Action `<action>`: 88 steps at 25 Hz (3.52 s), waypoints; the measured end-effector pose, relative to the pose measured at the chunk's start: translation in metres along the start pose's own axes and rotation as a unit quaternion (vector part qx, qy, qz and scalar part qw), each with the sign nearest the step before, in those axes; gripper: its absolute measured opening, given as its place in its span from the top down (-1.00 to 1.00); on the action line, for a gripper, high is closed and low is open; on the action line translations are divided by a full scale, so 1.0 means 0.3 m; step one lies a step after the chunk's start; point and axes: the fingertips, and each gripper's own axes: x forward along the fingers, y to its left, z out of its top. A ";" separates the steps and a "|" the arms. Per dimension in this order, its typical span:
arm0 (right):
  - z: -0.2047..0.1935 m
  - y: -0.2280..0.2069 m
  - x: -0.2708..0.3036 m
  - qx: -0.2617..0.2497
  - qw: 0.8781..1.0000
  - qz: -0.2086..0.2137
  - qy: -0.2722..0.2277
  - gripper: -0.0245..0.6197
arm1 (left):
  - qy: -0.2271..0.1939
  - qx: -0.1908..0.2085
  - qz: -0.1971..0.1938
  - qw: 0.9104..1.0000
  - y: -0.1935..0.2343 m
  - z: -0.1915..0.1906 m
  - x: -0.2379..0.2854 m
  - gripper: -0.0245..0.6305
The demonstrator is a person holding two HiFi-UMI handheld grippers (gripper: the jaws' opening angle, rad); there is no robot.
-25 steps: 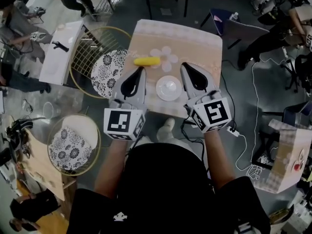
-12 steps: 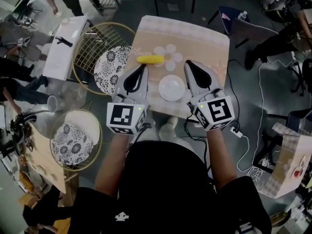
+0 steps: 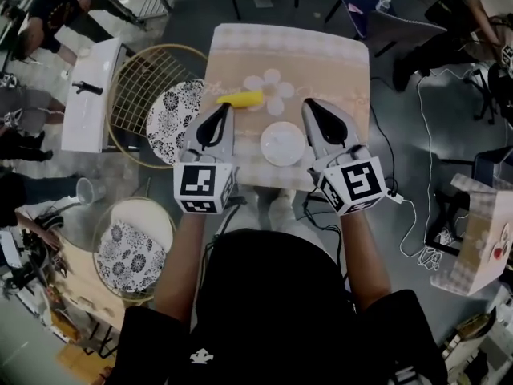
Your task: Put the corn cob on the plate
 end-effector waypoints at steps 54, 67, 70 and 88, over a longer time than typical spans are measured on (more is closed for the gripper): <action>-0.454 -0.111 0.098 0.086 0.970 -0.190 0.121 0.92 | 0.394 0.295 -0.373 0.786 0.079 -1.132 0.589 0.02; -0.471 -0.120 0.081 0.090 0.969 -0.194 0.123 0.92 | 0.403 0.294 -0.364 0.787 0.081 -1.157 0.604 0.08; -0.476 -0.117 0.077 0.092 0.969 -0.194 0.124 0.92 | 0.409 0.283 -0.367 0.786 0.081 -1.161 0.606 0.07; -0.474 -0.129 0.043 0.091 0.968 -0.198 0.123 0.92 | 0.410 0.271 -0.382 0.782 0.035 -1.074 0.571 0.12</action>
